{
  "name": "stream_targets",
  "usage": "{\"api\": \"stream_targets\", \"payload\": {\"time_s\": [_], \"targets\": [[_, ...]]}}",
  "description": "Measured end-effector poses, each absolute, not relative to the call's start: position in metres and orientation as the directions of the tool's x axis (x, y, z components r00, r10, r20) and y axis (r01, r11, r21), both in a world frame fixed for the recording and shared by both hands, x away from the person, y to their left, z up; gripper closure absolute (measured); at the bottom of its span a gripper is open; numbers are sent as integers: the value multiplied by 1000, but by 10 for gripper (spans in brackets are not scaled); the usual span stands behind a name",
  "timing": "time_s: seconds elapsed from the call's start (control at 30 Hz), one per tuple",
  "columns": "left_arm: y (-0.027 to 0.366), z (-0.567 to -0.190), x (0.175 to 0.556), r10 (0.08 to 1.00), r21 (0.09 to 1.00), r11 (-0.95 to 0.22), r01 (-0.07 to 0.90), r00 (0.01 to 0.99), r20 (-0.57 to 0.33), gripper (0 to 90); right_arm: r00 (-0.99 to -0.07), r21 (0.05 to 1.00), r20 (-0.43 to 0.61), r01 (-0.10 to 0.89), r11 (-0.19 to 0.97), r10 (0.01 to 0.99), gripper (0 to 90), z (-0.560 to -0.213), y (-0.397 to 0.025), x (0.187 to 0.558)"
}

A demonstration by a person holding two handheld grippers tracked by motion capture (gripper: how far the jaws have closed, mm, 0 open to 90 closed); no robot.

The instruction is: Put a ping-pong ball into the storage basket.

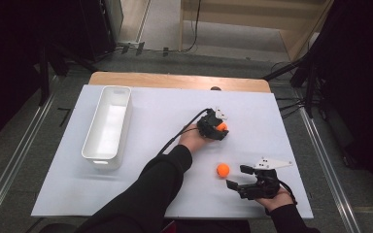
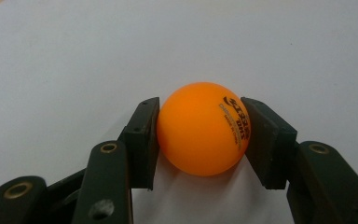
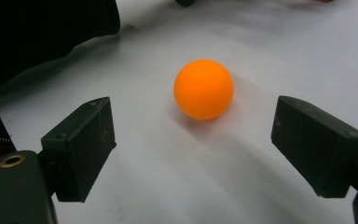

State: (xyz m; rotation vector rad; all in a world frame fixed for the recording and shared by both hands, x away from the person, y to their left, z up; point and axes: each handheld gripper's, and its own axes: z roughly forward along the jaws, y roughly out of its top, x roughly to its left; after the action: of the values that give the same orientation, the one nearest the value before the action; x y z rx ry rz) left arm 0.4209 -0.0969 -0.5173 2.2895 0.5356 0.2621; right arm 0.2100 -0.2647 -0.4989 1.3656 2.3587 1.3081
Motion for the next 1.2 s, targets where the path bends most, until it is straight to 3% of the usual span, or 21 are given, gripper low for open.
{"api": "stream_targets", "payload": {"time_s": [0.53,1.2], "targets": [[-96,-517,422,454,721,-621,307,891,12,507,-587,728,297,650,219,753,120,-499,-265,210],[-81,-497,424,471,750,-554,362,879,-76,506,-586,730,304,650,212,751,120,-499,-265,211]]}}
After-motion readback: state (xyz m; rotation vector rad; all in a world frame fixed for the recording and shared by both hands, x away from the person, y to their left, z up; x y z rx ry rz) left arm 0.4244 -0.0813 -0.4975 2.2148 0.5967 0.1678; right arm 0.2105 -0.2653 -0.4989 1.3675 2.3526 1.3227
